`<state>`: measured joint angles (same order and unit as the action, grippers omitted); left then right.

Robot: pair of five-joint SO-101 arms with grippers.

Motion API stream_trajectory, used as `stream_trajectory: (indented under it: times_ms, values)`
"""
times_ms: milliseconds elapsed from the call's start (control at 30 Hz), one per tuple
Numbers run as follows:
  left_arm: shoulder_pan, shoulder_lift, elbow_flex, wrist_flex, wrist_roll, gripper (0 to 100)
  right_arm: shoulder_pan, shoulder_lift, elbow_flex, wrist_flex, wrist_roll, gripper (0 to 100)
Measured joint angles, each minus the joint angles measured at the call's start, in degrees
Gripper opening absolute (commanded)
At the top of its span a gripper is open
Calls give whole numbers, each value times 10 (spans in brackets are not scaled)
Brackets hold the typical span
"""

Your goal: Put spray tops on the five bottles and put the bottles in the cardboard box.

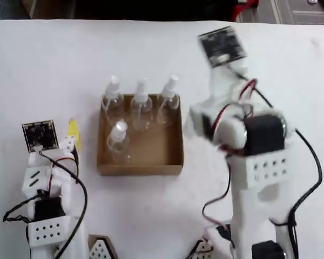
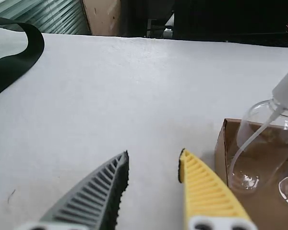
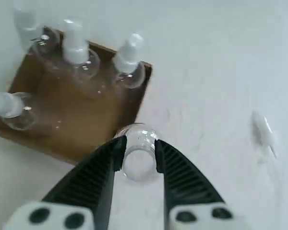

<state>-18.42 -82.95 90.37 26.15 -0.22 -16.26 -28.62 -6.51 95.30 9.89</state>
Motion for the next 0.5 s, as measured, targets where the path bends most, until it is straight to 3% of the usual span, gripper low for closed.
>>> stream_trajectory:
  times_ms: [200, 500]
  values:
    - [0, 0, 0, 0, 0, 166, -124, -7, 5, 6, 1, 17]
    - [0, 0, 0, 0, 0, 166, -162, -33, 196, -99, 4, 17]
